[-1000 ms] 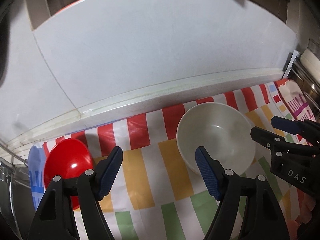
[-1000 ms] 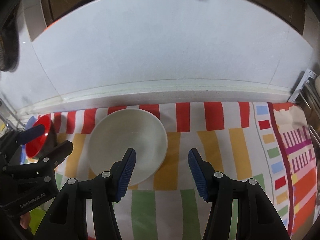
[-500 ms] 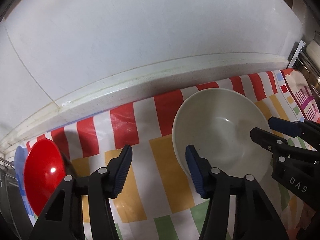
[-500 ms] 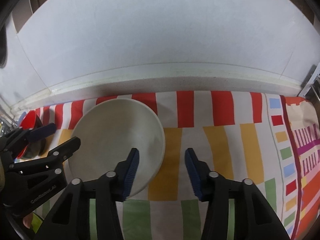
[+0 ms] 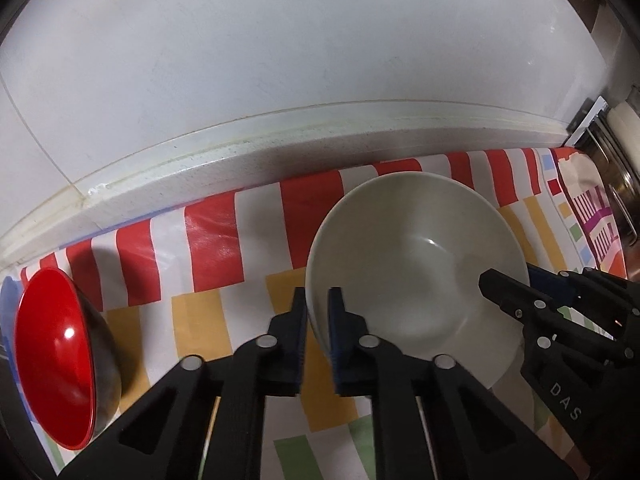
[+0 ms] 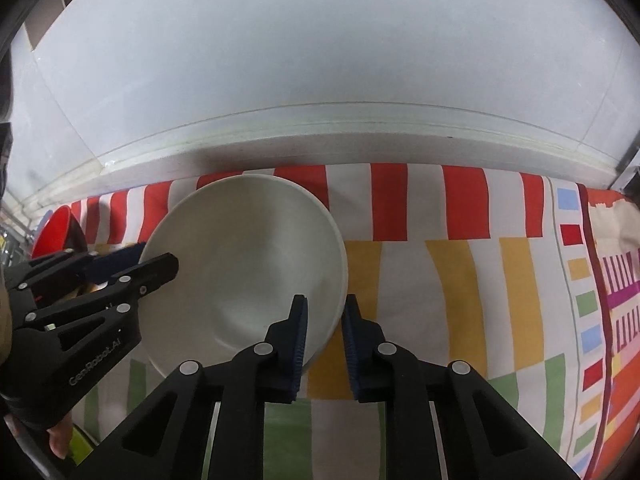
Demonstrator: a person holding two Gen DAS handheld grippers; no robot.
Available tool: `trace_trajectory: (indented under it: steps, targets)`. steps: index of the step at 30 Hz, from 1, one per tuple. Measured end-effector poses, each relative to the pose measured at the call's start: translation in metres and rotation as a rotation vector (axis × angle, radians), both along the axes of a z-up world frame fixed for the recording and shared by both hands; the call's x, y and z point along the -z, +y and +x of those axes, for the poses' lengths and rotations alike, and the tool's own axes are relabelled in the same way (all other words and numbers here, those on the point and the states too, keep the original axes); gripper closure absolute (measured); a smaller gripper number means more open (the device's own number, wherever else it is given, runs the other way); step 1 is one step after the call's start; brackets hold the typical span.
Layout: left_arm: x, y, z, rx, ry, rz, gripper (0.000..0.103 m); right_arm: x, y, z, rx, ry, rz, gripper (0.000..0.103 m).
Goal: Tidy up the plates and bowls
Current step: 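Lift the white bowl with both grippers and carry it toward the pink bowl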
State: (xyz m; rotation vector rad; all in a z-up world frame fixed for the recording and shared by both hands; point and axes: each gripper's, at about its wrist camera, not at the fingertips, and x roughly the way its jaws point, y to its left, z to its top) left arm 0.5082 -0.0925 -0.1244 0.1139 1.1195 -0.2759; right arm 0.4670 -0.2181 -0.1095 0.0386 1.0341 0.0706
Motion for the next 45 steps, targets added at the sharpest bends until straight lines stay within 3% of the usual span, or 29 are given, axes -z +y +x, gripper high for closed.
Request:
trace_trajectory:
  steps: [9,19,29,45]
  targets:
    - [-0.019,0.006,-0.014,-0.017,-0.026,-0.019,0.092,-0.009,0.000,-0.006,-0.001,0.002,0.019,0.086]
    - [-0.057,0.012,-0.057,0.001,-0.095,-0.064,0.092,-0.036,-0.004,-0.033,0.011,-0.026,0.037,0.086]
    - [-0.090,0.005,-0.119,0.039,-0.149,-0.097,0.092,-0.074,-0.014,-0.095,0.053,-0.101,0.032,0.086]
    - [-0.115,-0.002,-0.215,0.107,-0.195,-0.118,0.092,-0.099,-0.016,-0.201,0.097,-0.146,0.018,0.086]
